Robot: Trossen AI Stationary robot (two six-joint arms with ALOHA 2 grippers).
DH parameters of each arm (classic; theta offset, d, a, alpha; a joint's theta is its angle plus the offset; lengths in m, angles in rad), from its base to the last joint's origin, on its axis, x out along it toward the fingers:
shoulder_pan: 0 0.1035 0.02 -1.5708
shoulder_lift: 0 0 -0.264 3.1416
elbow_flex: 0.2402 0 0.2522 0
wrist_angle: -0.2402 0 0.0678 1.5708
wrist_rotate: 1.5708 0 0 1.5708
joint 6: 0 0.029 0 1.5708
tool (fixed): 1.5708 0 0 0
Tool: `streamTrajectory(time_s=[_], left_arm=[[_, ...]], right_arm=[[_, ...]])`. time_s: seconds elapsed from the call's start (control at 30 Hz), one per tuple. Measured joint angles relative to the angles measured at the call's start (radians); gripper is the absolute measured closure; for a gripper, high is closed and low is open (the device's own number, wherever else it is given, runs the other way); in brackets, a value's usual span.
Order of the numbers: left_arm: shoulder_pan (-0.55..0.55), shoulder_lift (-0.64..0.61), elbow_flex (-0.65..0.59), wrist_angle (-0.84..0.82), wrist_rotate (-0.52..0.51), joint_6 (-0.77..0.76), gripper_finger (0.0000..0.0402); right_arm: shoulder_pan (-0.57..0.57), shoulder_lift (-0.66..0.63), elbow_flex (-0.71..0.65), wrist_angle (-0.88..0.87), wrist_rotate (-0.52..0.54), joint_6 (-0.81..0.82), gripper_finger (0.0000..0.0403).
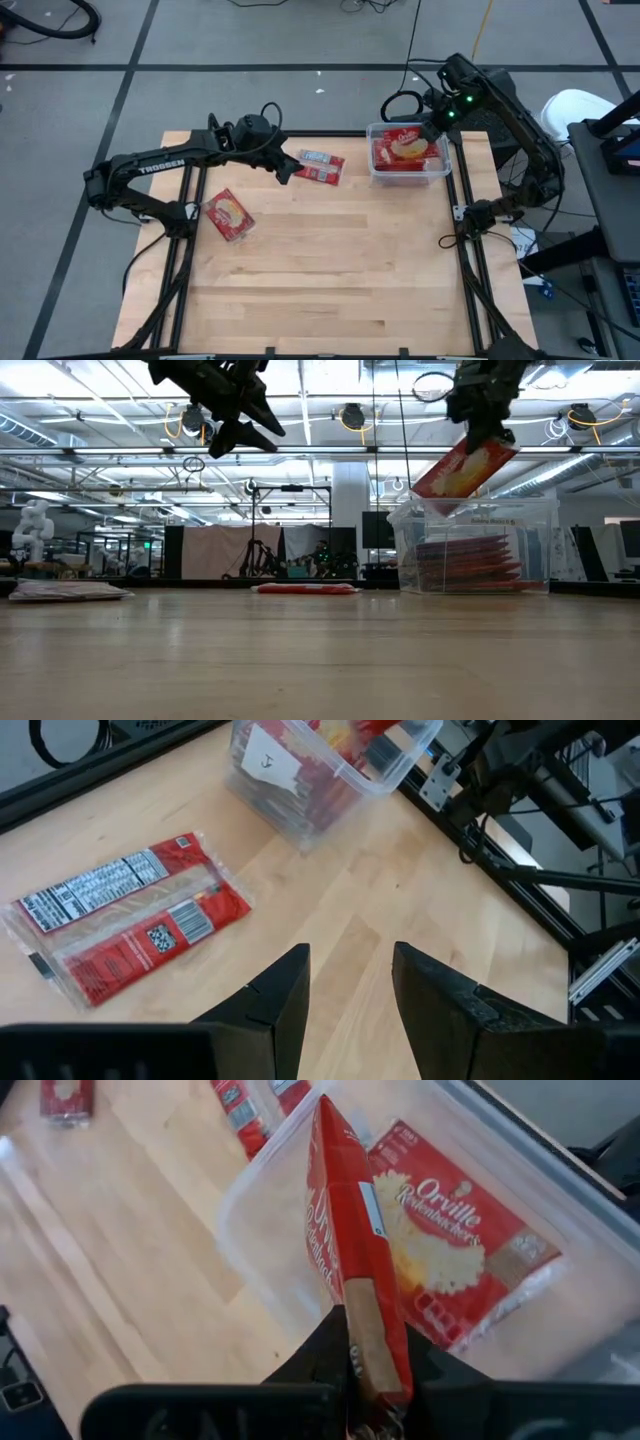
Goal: Sort popcorn bags into baskets
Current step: Put the popcorn bag into the transparent container
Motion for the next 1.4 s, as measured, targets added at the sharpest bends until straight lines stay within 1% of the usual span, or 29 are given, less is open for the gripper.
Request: streamTrajectory(time_s=[0.2, 0.3, 0.4, 0.63, 0.7, 0.8, 1.03, 1.17, 1.27, 1.4], left_arm=[[-0.008, 0.000, 0.000, 0.000, 0.000, 0.005, 0.0254], [-0.017, 0.000, 0.000, 0.000, 0.000, 0.006, 0.0254], [-0.029, 0.000, 0.000, 0.001, 0.000, 0.001, 0.0254], [-0.060, 0.000, 0.000, 0.001, 0.001, -0.002, 0.0254], [-0.062, 0.000, 0.000, 0.001, 0.000, -0.002, 0.0254], [-0.061, 0.000, 0.000, 0.001, -0.019, -0.010, 0.0254], [-0.042, 0.000, -0.003, 0.001, -0.060, 0.009, 0.0254], [-0.023, 0.000, -0.032, 0.006, -0.060, 0.008, 0.0254], [-0.011, 0.000, -0.048, -0.016, -0.053, 0.008, 0.0254], [-0.006, 0.000, -0.083, -0.021, -0.041, 0.033, 0.0254]], right_arm=[[-0.007, 0.098, 0.000, 0.090, -0.009, 0.033, 0.0388], [-0.023, 0.149, 0.000, 0.100, -0.054, 0.032, 0.0388], [-0.041, 0.192, -0.001, 0.097, -0.056, 0.038, 0.0388], [-0.074, 0.242, -0.001, 0.128, -0.055, 0.073, 0.0386], [-0.080, 0.247, -0.001, 0.134, -0.036, 0.092, 0.0381], [-0.087, 0.247, -0.001, 0.140, 0.021, 0.113, 0.0357], [-0.091, 0.243, -0.001, 0.145, 0.129, 0.164, 0.0254], [-0.090, 0.242, -0.001, 0.146, 0.152, 0.196, 0.0207], [-0.090, 0.230, -0.001, 0.160, 0.178, 0.195, 0.0186], [-0.073, 0.171, -0.001, 0.209, 0.179, 0.244, 0.0178]])
